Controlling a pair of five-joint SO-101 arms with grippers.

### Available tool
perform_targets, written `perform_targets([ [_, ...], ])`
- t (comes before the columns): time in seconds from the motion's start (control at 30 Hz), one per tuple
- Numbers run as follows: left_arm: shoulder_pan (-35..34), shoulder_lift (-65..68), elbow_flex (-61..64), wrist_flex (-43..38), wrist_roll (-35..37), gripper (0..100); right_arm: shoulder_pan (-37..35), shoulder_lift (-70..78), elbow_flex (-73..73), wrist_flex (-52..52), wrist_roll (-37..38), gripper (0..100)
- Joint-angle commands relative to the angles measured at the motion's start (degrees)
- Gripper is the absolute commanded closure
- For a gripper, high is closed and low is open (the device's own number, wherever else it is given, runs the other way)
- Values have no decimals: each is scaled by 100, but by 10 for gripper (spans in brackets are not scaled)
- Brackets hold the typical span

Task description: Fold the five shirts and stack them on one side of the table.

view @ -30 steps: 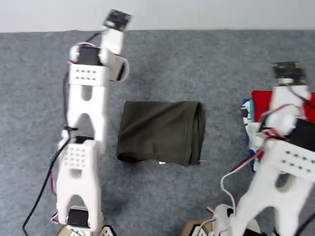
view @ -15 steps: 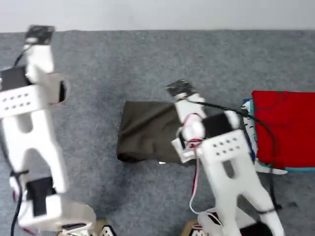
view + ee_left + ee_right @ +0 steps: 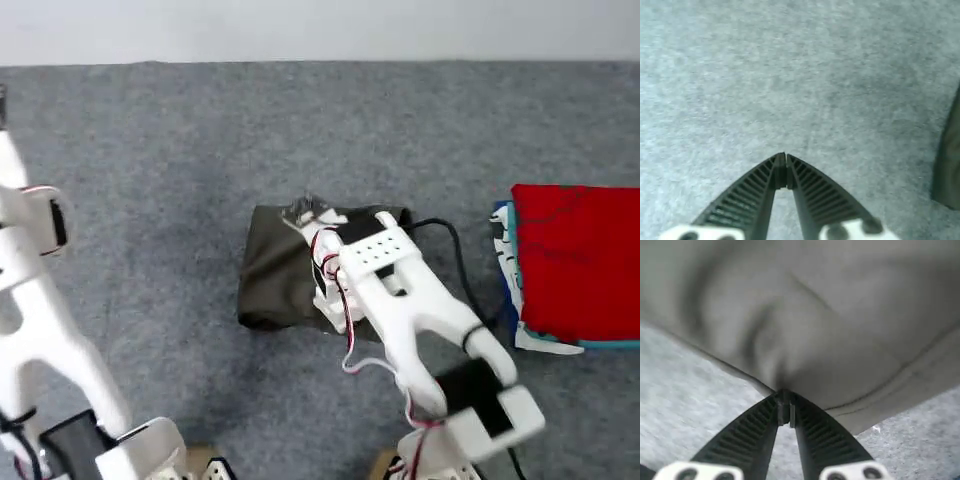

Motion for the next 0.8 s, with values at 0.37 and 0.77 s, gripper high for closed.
perform_targets([
  [0.37, -211, -316, 4, 114, -352, 995, 971, -75, 18, 356, 993, 990],
  [0.77, -193, -360, 453, 26, -352, 995, 1815, 251, -132, -75, 1644, 990],
])
